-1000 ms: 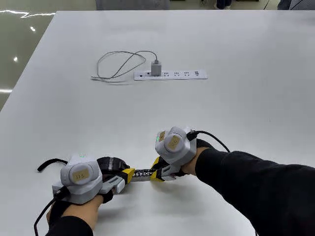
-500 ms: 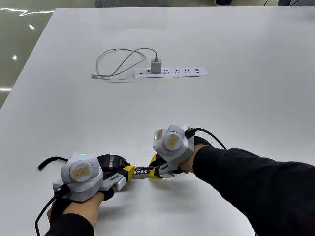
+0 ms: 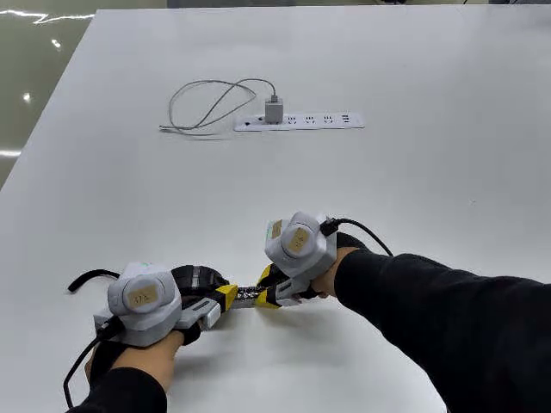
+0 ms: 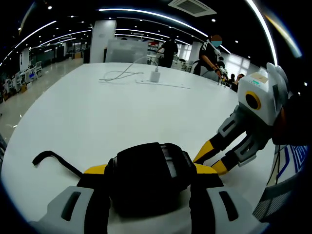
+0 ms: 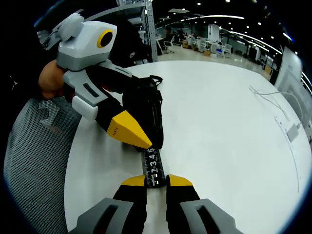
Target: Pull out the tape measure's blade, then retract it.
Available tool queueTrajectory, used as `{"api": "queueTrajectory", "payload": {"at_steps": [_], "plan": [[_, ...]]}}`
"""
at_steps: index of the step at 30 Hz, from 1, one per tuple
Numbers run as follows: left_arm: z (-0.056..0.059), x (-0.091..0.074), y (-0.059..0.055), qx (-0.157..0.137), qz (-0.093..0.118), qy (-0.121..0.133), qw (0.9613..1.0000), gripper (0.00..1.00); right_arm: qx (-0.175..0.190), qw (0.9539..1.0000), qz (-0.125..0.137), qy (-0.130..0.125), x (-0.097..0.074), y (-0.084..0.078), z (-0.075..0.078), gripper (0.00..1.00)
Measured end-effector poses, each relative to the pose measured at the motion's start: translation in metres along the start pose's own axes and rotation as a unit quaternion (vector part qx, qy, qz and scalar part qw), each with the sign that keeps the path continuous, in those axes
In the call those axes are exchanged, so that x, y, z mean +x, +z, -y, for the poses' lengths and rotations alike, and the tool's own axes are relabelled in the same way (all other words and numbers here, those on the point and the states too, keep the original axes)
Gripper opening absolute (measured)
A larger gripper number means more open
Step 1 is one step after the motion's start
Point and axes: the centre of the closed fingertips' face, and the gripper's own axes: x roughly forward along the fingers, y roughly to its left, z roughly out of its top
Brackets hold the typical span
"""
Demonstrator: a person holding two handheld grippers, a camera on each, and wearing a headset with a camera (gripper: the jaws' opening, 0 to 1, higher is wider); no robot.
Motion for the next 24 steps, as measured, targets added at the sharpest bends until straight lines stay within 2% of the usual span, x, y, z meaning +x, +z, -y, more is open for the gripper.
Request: {"api": "queueTrajectory", "payload": {"at_steps": [10,18,24], "plan": [[0.0004,-0.0009,-0.0002,0.0,-0.001,-0.001,1.0,0.62,0.016,0.9998,-0.008,-0.001,0.0035,0.0036,-0.0012,0.11],[0.0,-0.0011,-0.0002,0.0,0.0,-0.002,1.0,0.62,0.007,1.0,0.004,-0.001,0.0055,0.0062,-0.0019,0.11],[0.0001,-0.0007,0.0,0.0,0.0,-0.002,1.0,0.62,0.0,1.0,-0.003,-0.001,0.0073,0.007,-0.0021,0.1]]}}
